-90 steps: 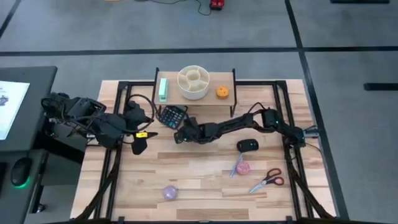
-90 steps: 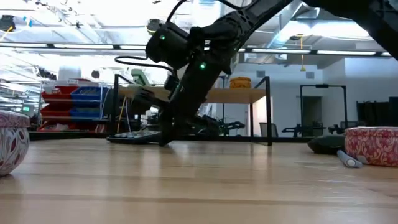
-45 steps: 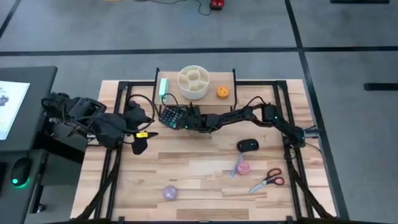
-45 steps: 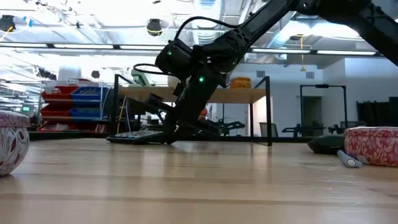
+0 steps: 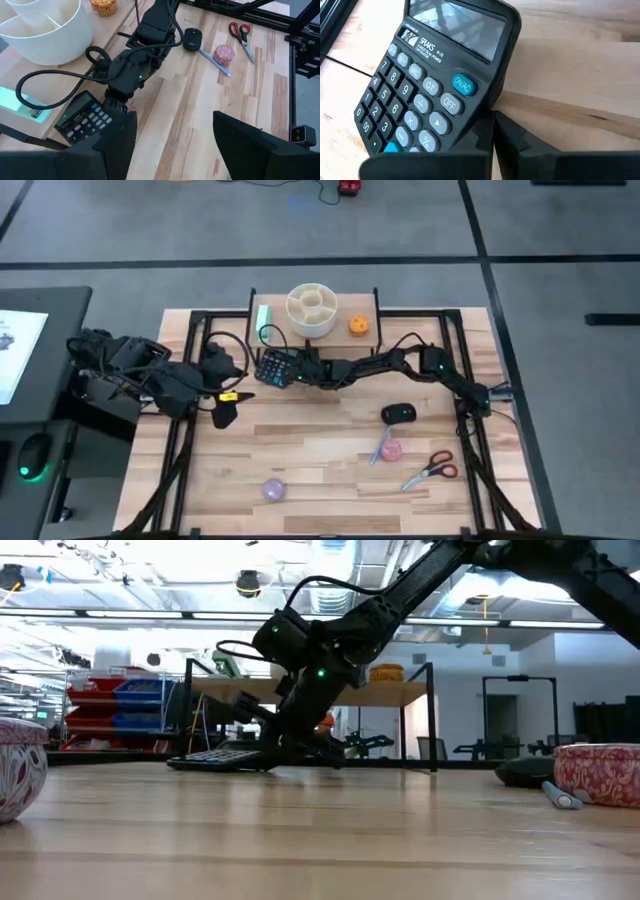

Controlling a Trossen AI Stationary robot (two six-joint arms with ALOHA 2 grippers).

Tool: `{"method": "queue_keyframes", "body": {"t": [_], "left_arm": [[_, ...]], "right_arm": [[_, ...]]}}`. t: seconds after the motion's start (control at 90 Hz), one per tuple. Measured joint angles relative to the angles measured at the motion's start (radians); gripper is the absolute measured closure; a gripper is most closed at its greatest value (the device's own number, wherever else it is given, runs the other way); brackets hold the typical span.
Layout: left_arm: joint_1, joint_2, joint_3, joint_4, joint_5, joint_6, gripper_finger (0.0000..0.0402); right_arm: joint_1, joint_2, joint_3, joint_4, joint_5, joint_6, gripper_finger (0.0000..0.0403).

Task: Stock shelves
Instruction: Put the black calculator under the shelf

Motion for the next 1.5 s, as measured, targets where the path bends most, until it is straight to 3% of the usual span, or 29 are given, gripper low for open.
{"method": "queue_keyframes", "body": {"t": [0.389, 0.7, 0.956, 1.111, 1.5], "left_arm": [[0.000, 0.000, 0.000, 0.000, 0.000, -0.001, 0.0164], [0.000, 0.000, 0.000, -0.002, 0.011, -0.001, 0.0164], [0.000, 0.000, 0.000, -0.002, 0.013, 0.000, 0.0164], [0.000, 0.000, 0.000, -0.001, 0.014, 0.000, 0.0164], [0.000, 0.000, 0.000, -0.002, 0.014, -0.001, 0.0164]], "right_arm": [[0.061, 0.000, 0.003, -0.043, 0.103, 0.046, 0.0403], [0.148, -0.038, 0.003, -0.136, 0.097, -0.033, 0.0403], [0.202, -0.055, 0.004, -0.014, -0.192, -0.354, 0.0403], [0.161, -0.002, 0.004, 0.107, -0.330, -0.431, 0.0403], [0.063, 0.001, 0.004, 0.079, -0.356, -0.564, 0.0403]]}}
